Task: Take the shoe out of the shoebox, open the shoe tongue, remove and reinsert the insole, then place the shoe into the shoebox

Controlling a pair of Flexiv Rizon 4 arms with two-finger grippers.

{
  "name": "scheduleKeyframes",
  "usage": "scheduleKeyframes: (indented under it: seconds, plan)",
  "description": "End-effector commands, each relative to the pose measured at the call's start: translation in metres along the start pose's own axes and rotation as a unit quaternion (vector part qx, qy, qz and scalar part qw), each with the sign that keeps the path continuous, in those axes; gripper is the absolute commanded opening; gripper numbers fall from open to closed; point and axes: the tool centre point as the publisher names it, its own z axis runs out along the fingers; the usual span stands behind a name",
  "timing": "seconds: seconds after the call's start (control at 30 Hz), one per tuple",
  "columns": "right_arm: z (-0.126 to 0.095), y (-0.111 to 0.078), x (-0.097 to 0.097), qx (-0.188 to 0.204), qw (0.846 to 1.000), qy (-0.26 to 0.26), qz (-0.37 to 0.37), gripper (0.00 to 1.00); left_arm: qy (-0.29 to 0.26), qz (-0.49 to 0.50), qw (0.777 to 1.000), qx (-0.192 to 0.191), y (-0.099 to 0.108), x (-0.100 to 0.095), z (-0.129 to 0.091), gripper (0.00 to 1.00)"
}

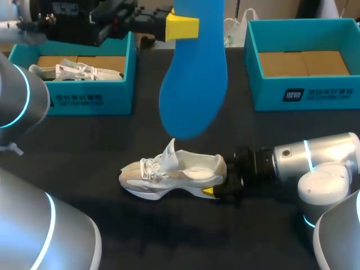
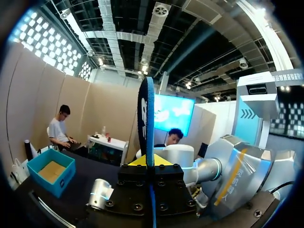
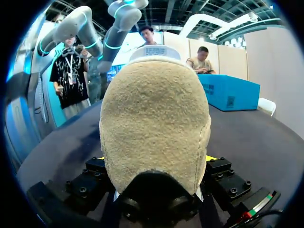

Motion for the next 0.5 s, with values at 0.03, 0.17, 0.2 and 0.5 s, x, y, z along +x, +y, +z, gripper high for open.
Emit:
scheduleKeyframes:
  seconds: [0.03, 0.17, 0.2, 0.5]
  plan:
    - [0.001, 0.001, 0.001, 0.002, 1.0, -0.001, 0.0, 0.01, 0.004, 0.002, 1.0, 0.001, 0.0, -0.002, 0.0, 0.0]
    - [0.001, 0.001, 0.001, 0.002, 1.0, -0.001, 0.0, 0.15, 0.004, 0.002, 1.0, 0.001, 0.0, -0.002, 0.0, 0.0]
    - [0.001, 0.001, 0.001, 0.002, 1.0, -0.001, 0.0, 0.29, 0.004, 0.002, 1.0, 0.001, 0.0, -0.002, 0.0, 0.0]
    - [-0.014, 0.006, -0.007, 0.022, 1.0, 0.001, -0.016, 1.0, 0.004, 0.002, 1.0, 0.001, 0.0, -0.002, 0.0, 0.0]
